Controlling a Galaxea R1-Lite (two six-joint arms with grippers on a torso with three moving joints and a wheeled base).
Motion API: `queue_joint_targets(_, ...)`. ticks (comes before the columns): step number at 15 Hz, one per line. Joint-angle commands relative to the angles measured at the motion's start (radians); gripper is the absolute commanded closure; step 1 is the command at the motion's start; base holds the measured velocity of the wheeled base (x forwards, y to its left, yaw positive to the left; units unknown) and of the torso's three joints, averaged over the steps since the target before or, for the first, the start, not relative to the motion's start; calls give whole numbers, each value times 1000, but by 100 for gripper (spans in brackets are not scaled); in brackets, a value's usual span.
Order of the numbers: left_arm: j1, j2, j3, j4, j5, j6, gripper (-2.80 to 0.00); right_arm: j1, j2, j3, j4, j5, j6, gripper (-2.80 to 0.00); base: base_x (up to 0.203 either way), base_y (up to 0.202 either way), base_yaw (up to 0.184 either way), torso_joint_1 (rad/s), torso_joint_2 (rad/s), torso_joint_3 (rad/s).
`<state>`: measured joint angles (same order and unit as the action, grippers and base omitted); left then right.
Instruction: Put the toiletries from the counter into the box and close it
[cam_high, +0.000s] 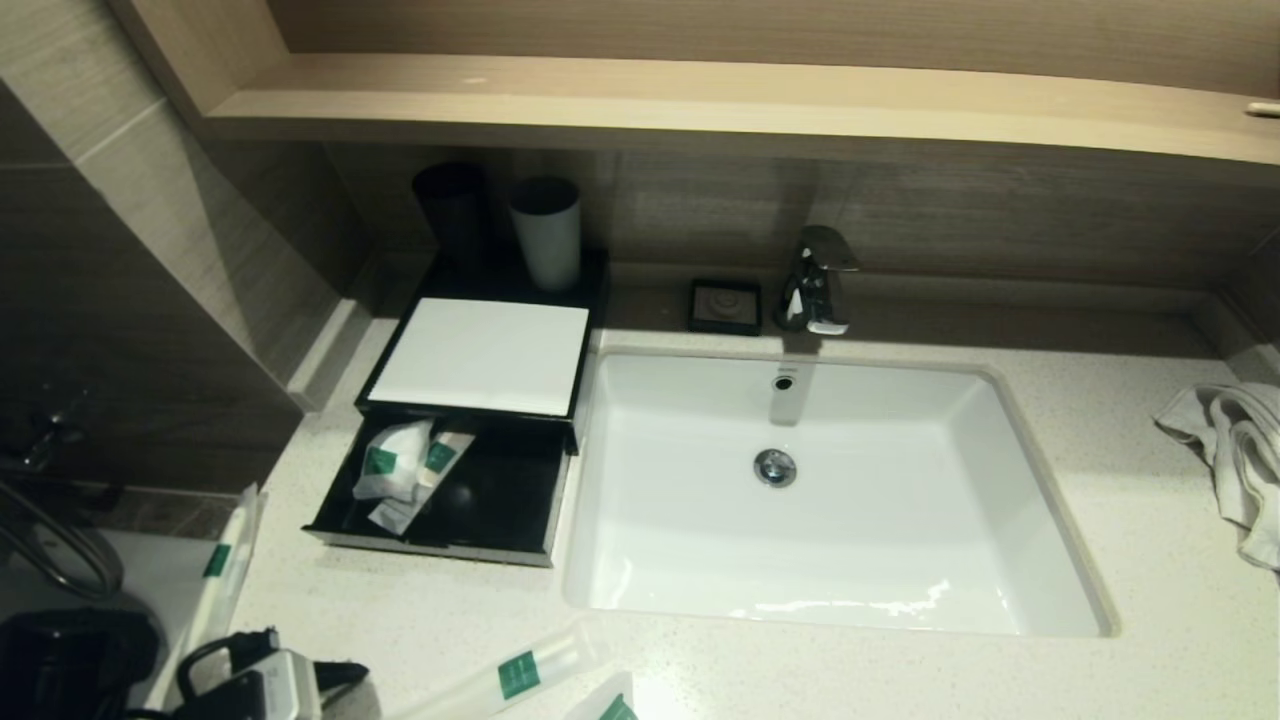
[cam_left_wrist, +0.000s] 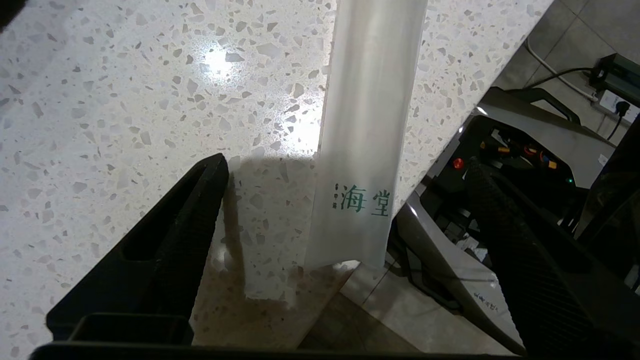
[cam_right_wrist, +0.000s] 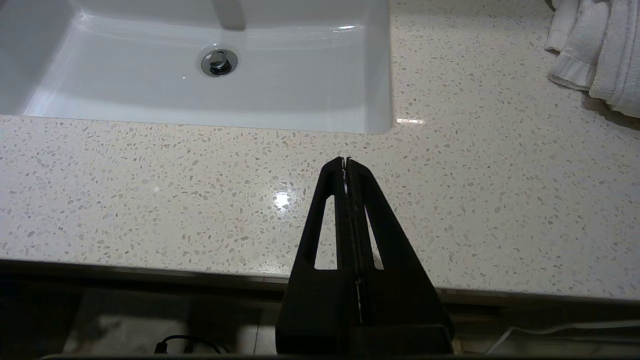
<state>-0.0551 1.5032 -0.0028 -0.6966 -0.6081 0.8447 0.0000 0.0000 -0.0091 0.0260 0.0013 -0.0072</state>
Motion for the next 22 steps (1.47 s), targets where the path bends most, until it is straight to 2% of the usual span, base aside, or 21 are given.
queue_joint_targets(1,0,0,1,-4,-4,5,-280,0,0,0,0,0,-2,0,0,0,0,0,0,0)
queue_joint_targets(8,0,3,1,-6,-4,5,-280,0,0,0,0,0,0,0,0,0,0,0,0,0)
queue_joint_targets(9,0,4,1,-6,-4,5,-32,0,0,0,0,0,-1,0,0,0,0,0,0,0)
queue_joint_targets(10,0,9,1,-6,-4,5,0,0,0,0,0,0,0,0,0,0,0,0,0,0)
queue_joint_targets(22,0,-3,1,-8,-6,1,0,0,0,0,0,0,0,0,0,0,0,0,0,0)
